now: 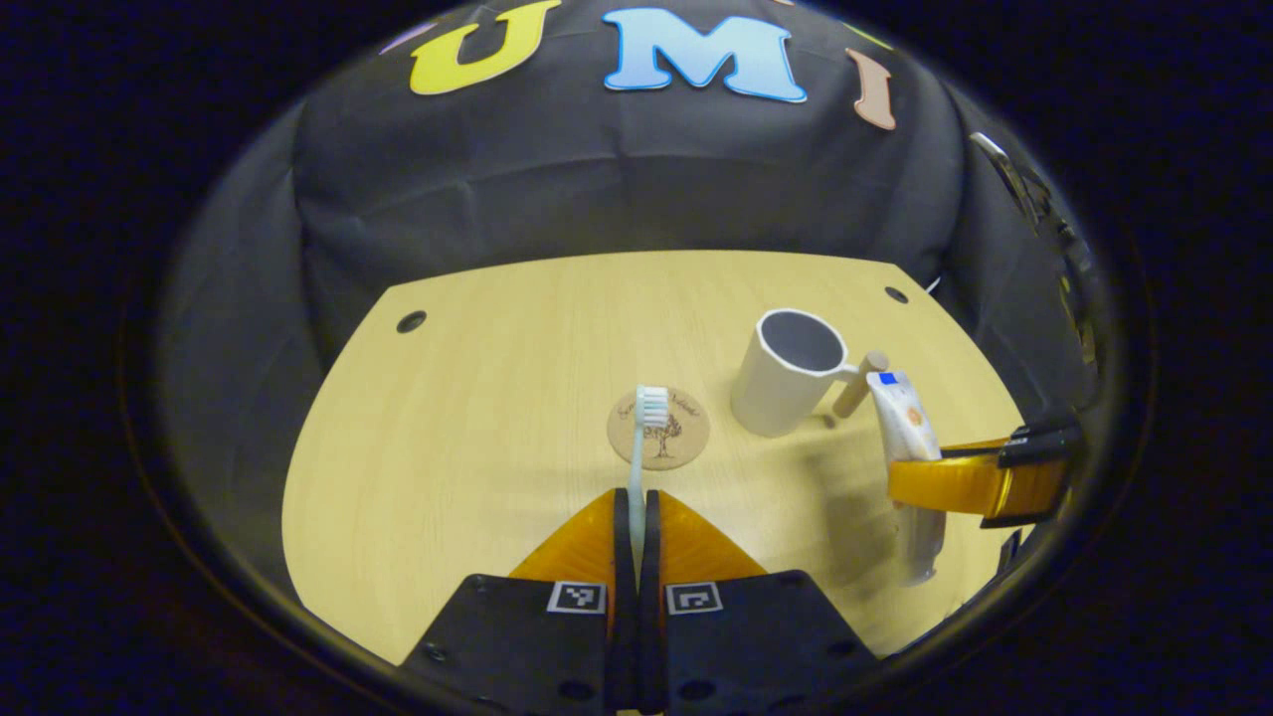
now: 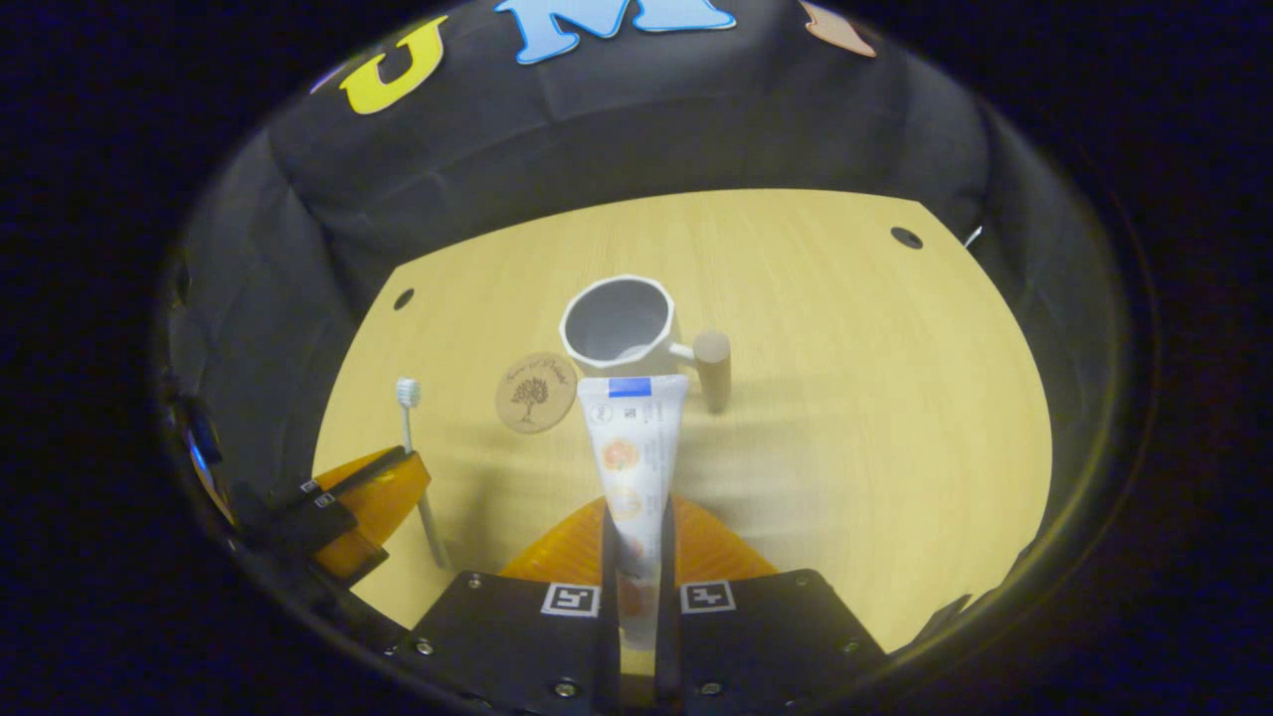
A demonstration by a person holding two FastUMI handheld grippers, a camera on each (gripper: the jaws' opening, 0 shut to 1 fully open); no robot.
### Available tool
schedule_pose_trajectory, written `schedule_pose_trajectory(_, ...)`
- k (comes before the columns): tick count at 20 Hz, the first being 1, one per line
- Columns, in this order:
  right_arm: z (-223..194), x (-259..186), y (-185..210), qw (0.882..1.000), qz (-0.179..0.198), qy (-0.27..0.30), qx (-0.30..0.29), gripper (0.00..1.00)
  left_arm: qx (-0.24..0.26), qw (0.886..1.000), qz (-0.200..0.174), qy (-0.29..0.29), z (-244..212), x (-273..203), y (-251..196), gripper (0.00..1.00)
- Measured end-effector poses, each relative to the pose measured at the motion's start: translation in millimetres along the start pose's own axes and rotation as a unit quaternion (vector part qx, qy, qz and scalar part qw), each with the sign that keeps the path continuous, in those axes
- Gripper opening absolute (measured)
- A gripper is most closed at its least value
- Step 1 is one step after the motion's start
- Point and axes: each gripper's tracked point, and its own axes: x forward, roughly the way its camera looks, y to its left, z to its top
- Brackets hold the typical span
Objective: Put the toothbrush and toothpaste on the desktop into the cup, then pick up the cup and place it on the coaster on the desktop.
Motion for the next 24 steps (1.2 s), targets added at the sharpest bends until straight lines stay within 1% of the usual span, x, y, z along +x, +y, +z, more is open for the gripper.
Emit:
schedule_pose_trajectory(3, 41.1, -5.1, 4.8, 0.999, 0.011, -0.049, 0.001, 0.15, 0.012, 0.999, -0.007, -0.034, 20.7, -21.6, 5.0, 0.08)
schedule_pose_trajectory(4, 57.0, -5.8, 8.1, 0.998, 0.015, -0.065, 0.002, 0.13, 0.014, 0.999, -0.009, -0.042, 25.4, -22.8, -2.1, 0.08)
schedule_pose_trajectory(5, 70.7, -5.8, 10.0, 0.997, 0.017, -0.080, 0.003, 0.15, 0.016, 0.999, -0.011, -0.050, 31.8, -24.9, -4.3, 0.08)
schedule_pose_trajectory(9, 122.8, -6.0, 15.6, 0.991, 0.028, -0.132, 0.005, 0.14, 0.032, 0.997, -0.014, -0.076, 48.9, -32.0, -6.4, 0.07)
schedule_pose_trajectory(11, 145.2, 1.1, 19.0, 0.988, 0.033, -0.149, 0.013, 0.15, 0.043, 0.996, -0.019, -0.078, 54.4, -29.7, -10.0, 0.07)
schedule_pose_trajectory(15, 167.5, 19.8, 21.9, 0.986, 0.044, -0.159, 0.034, 0.14, 0.053, 0.995, -0.017, -0.078, 62.3, -27.7, -12.5, 0.08)
schedule_pose_trajectory(18, 174.3, 35.8, 16.0, 0.985, 0.046, -0.161, 0.048, 0.15, 0.062, 0.995, -0.012, -0.083, 68.7, -25.6, -11.3, 0.08)
schedule_pose_trajectory(24, 185.2, 60.9, 12.6, 0.983, 0.047, -0.172, 0.046, 0.15, 0.057, 0.995, -0.006, -0.081, 67.1, -25.9, -9.2, 0.08)
